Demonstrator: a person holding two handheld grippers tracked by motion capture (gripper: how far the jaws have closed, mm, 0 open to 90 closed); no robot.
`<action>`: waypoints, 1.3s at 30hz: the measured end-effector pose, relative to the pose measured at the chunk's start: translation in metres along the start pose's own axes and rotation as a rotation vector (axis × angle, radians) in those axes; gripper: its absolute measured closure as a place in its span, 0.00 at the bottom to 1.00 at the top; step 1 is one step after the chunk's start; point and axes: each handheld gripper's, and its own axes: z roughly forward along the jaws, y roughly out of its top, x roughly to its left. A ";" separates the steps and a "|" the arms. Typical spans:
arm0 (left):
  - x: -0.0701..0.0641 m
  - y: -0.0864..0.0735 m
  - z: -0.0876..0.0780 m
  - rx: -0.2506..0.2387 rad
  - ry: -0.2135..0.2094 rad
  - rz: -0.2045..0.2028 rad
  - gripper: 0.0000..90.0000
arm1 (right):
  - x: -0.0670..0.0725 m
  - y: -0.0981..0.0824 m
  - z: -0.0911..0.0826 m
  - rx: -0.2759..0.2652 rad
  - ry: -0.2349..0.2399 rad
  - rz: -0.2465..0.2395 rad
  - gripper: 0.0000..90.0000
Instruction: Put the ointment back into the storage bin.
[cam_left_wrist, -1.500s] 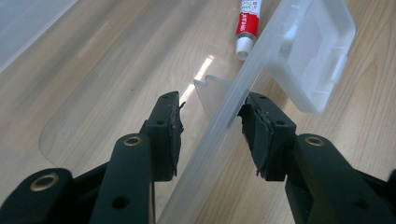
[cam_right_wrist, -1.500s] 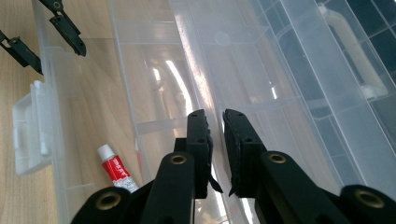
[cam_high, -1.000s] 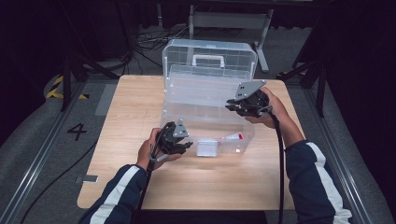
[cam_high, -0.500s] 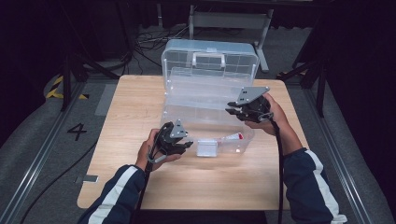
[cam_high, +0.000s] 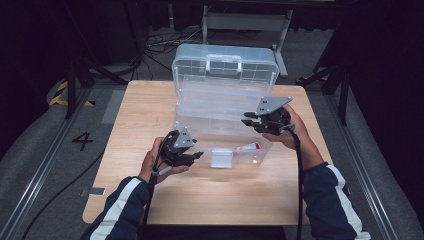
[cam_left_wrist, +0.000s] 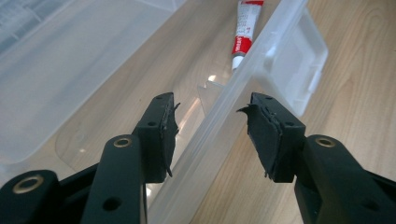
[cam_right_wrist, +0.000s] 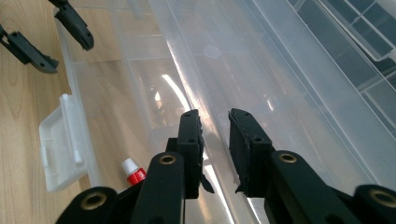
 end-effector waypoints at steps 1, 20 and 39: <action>0.001 -0.001 -0.005 -0.002 -0.001 0.007 0.57 | 0.000 0.000 0.000 0.000 0.000 0.000 0.83; 0.033 -0.025 -0.045 -0.044 0.054 -0.011 0.58 | 0.001 -0.002 0.000 -0.009 0.004 -0.004 0.83; 0.079 -0.034 -0.052 -0.122 0.118 -0.132 0.99 | 0.002 -0.003 0.001 -0.012 0.013 0.001 0.83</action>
